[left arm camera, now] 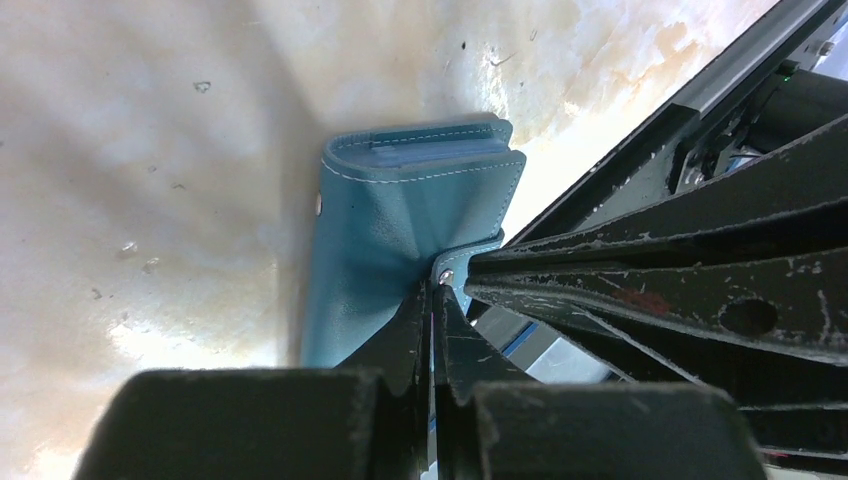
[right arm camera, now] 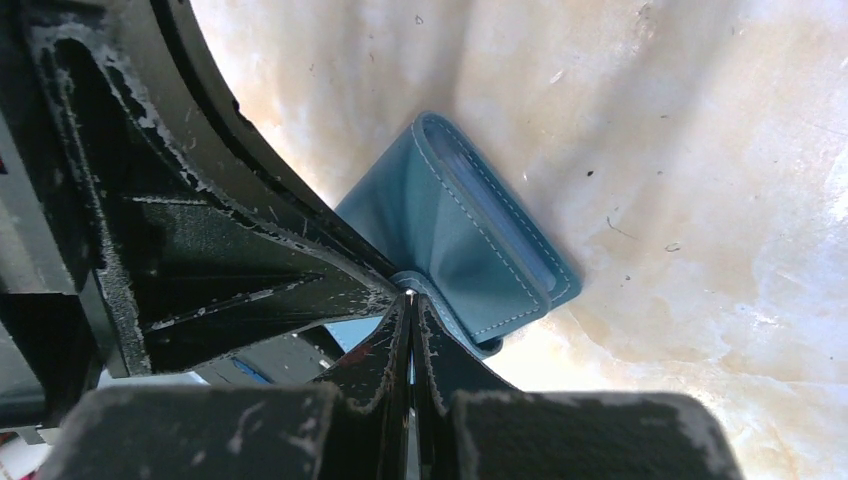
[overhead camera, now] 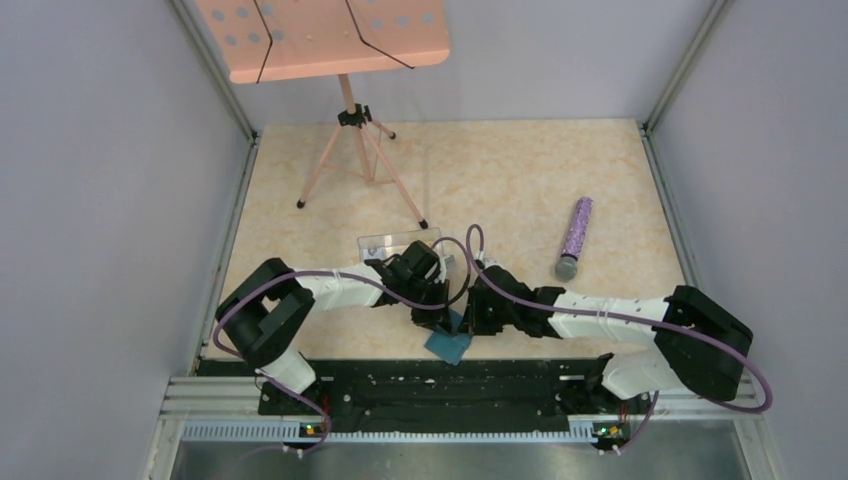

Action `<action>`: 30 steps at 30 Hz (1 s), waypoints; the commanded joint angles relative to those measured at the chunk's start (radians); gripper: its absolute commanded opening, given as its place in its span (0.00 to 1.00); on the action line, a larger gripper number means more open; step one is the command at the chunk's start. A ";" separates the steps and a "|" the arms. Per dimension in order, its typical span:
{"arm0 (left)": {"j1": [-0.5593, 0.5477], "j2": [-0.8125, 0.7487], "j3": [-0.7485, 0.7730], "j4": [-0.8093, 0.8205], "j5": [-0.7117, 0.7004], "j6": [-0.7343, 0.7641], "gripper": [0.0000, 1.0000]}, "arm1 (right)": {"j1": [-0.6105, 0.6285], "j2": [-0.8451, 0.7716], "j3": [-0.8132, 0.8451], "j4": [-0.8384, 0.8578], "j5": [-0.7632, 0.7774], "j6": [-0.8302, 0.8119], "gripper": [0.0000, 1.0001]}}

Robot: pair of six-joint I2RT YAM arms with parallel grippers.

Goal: Put the credit cards into the card holder
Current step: Close the card holder at the corner of the board.

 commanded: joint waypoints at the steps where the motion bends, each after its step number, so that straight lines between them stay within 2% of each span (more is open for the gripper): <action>1: -0.009 -0.044 0.018 -0.045 -0.039 0.036 0.00 | 0.016 -0.030 -0.005 0.033 -0.002 0.008 0.00; 13: -0.041 -0.006 0.042 -0.142 -0.128 0.074 0.00 | 0.017 0.057 -0.011 0.079 -0.064 0.014 0.00; 21: -0.069 0.045 0.009 -0.132 -0.174 0.073 0.00 | 0.027 0.121 0.016 -0.060 -0.040 0.050 0.00; 30: -0.094 0.127 -0.010 -0.144 -0.218 0.093 0.00 | 0.093 0.242 0.057 -0.199 -0.025 0.071 0.00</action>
